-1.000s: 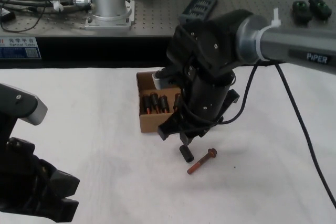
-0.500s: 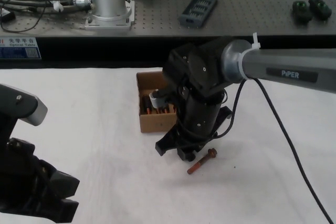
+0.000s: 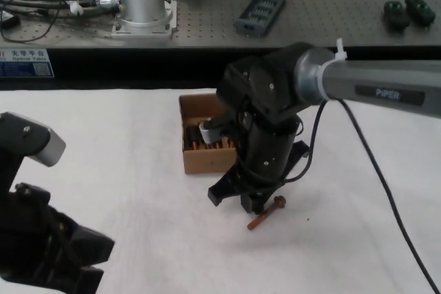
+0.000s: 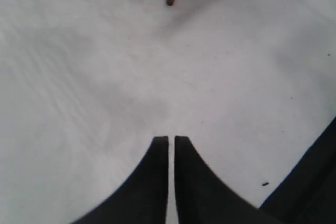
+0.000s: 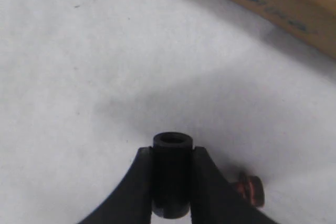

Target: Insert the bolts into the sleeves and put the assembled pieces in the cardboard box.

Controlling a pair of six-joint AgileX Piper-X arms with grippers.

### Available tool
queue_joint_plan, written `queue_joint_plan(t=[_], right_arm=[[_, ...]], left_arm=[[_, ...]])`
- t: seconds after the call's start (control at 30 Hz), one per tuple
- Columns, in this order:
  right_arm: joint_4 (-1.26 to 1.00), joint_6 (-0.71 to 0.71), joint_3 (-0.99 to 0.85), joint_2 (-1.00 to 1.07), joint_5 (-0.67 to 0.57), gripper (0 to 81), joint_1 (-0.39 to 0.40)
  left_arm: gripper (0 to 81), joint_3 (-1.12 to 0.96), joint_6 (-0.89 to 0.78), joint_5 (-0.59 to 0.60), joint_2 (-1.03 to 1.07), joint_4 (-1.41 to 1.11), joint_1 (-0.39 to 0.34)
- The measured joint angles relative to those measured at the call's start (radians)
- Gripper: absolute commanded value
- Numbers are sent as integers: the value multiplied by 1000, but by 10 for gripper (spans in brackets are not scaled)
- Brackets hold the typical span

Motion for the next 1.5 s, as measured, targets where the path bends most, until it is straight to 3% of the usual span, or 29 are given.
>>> queue_joint_plan(t=[0.37,0.5,0.87,1.03,1.3,1.5], right_arm=[[24,-27,3,-323,3,28,0],[3,-41,83,-456,3,28,0],[-141,-26,597,-995,128,29,-46],[-147,0,701,-1155,128,29,-46],[-147,135,879,-1530,130,29,-46],[-88,197,915,-1716,130,29,-46]], left_arm=[[33,-3,0,24,117,-94,0],[33,-38,4,40,184,-95,-4],[33,-323,103,28,450,-79,-154],[33,-409,117,-4,606,-81,-215],[33,-562,124,-26,812,-80,-233],[33,-687,139,-74,938,-29,-258]])
